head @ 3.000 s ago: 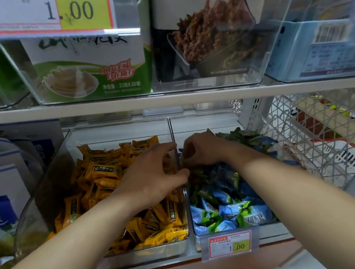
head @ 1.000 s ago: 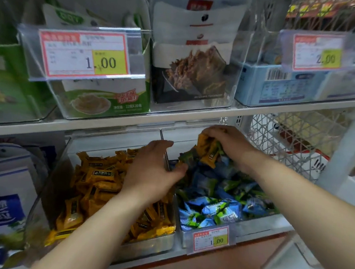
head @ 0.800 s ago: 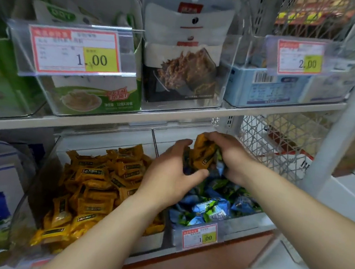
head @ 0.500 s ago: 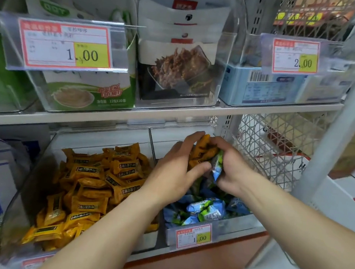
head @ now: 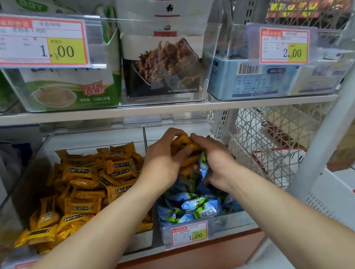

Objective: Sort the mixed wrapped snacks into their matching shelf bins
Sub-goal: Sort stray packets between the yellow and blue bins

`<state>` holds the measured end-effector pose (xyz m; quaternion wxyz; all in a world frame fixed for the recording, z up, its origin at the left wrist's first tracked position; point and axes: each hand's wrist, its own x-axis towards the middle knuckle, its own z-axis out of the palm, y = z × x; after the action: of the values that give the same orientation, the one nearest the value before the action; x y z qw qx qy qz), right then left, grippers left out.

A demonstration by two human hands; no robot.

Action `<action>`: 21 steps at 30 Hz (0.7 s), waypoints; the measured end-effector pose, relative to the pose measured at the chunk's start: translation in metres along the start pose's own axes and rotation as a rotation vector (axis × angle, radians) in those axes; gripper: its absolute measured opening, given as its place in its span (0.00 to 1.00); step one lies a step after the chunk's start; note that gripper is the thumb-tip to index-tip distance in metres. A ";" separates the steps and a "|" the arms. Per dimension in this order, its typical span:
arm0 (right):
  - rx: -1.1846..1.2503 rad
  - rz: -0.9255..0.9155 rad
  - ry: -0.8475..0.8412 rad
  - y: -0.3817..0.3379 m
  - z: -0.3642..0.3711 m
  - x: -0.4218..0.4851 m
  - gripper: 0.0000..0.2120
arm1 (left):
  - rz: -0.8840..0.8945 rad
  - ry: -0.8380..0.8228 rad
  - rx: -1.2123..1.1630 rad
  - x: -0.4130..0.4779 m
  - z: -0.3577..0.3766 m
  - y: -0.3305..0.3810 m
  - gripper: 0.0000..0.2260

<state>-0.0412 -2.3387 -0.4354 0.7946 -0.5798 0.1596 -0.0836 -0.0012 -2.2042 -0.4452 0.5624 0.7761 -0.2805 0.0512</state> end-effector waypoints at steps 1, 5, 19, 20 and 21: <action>-0.040 -0.017 0.006 0.000 -0.001 0.001 0.14 | 0.004 0.011 0.004 0.001 0.000 0.000 0.10; -0.210 -0.071 -0.012 0.000 -0.006 0.002 0.12 | -0.012 0.012 0.028 0.004 -0.002 -0.001 0.11; -1.160 -0.391 0.084 -0.029 -0.048 0.001 0.23 | -0.045 -0.122 0.190 0.006 -0.009 0.004 0.11; -1.203 -0.387 0.064 -0.027 -0.049 0.001 0.24 | -0.057 -0.118 0.179 0.007 -0.011 0.004 0.11; -1.214 -0.401 0.063 -0.027 -0.050 0.001 0.23 | -0.064 -0.112 0.177 0.007 -0.013 0.005 0.11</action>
<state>-0.0565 -2.3926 -0.4239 0.2886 -0.9425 0.0905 -0.1423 0.0051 -2.1960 -0.4333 0.4764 0.8330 -0.2810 0.0141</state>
